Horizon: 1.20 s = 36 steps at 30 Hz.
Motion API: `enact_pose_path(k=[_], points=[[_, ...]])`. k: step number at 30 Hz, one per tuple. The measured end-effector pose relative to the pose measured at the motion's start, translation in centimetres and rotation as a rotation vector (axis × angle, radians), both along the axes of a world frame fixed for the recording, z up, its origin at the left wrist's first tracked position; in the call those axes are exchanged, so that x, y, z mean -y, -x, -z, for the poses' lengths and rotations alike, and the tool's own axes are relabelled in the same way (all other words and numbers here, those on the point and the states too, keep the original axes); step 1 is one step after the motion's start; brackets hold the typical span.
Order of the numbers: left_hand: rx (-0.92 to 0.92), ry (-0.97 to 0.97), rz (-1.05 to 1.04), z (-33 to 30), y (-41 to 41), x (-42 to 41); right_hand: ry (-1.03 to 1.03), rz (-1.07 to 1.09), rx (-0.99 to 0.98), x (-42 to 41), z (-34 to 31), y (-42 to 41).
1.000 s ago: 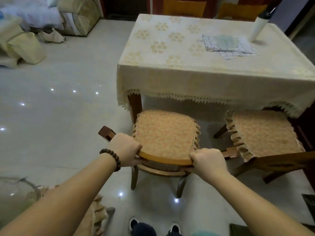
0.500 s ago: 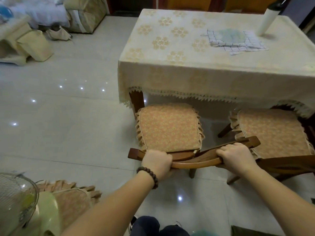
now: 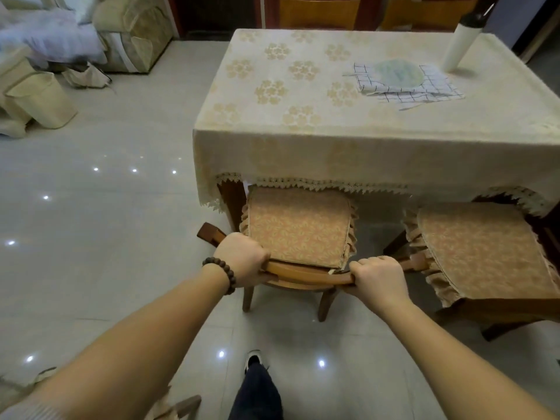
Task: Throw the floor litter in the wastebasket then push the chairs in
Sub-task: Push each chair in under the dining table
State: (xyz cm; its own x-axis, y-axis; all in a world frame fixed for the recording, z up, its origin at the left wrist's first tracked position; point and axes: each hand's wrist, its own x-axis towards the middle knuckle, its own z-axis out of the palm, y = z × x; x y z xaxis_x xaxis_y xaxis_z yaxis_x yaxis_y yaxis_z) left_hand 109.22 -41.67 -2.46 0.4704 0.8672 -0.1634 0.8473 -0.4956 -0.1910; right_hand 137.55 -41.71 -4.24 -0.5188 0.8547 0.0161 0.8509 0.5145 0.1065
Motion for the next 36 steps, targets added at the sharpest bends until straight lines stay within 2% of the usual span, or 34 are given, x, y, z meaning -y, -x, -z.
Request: enact_pose_path(k=[8, 19, 29, 36], points=[[-0.010, 0.021, 0.035, 0.7, 5.1, -8.9, -0.002, 0.101, 0.014, -6.8, 0.7, 5.3], [0.032, -0.016, 0.045, 0.9, 7.5, -16.6, -0.012, 0.069, 0.051, -15.3, -0.3, 7.6], [0.023, 0.000, -0.045, 0.5, 5.5, -22.9, -0.030, -0.007, 0.048, -24.5, -1.3, 5.8], [-0.019, 0.045, -0.096, -0.1, 4.0, -29.1, 0.035, -0.061, 0.068, -31.5, -2.3, 5.3]])
